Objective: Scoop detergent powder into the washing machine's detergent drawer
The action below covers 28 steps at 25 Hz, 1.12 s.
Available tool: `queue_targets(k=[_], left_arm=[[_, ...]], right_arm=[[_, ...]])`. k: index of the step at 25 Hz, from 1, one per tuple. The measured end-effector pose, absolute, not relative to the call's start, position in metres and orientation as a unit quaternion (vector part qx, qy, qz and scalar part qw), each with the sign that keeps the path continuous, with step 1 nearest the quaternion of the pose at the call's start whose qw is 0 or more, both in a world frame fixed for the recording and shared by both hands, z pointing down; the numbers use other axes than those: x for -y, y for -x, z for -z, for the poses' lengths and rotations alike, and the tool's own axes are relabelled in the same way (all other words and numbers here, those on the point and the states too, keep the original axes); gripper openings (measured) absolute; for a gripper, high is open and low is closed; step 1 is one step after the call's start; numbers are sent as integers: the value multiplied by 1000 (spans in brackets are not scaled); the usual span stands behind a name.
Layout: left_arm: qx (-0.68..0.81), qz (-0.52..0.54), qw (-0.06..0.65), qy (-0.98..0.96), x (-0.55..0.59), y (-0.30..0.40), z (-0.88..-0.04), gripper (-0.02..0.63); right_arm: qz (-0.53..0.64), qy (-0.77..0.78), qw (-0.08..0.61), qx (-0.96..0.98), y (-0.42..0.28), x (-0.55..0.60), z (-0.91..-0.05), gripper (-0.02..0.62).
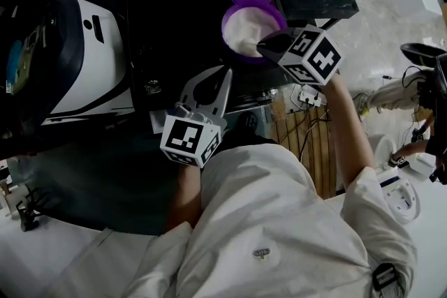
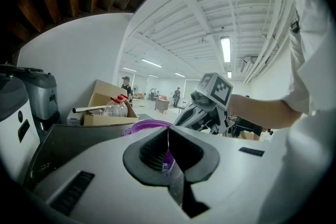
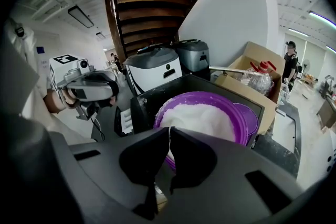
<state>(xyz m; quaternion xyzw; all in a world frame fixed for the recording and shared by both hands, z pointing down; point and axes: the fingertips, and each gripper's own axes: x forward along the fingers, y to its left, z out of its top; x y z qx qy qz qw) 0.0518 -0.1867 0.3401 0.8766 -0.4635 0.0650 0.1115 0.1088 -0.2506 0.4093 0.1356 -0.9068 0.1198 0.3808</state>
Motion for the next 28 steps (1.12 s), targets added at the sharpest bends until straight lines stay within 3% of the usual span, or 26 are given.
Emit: queue_targets(k=[11,28], left_arm=[[463,-65,110,-877,191,-54,-339,20],[459,-62,107,-880,192,-58,-337,20]], right_arm=[[-261,-203,257,908,-113,255,-408,12],[-392,-254,124,875,-126,258,-405,11]])
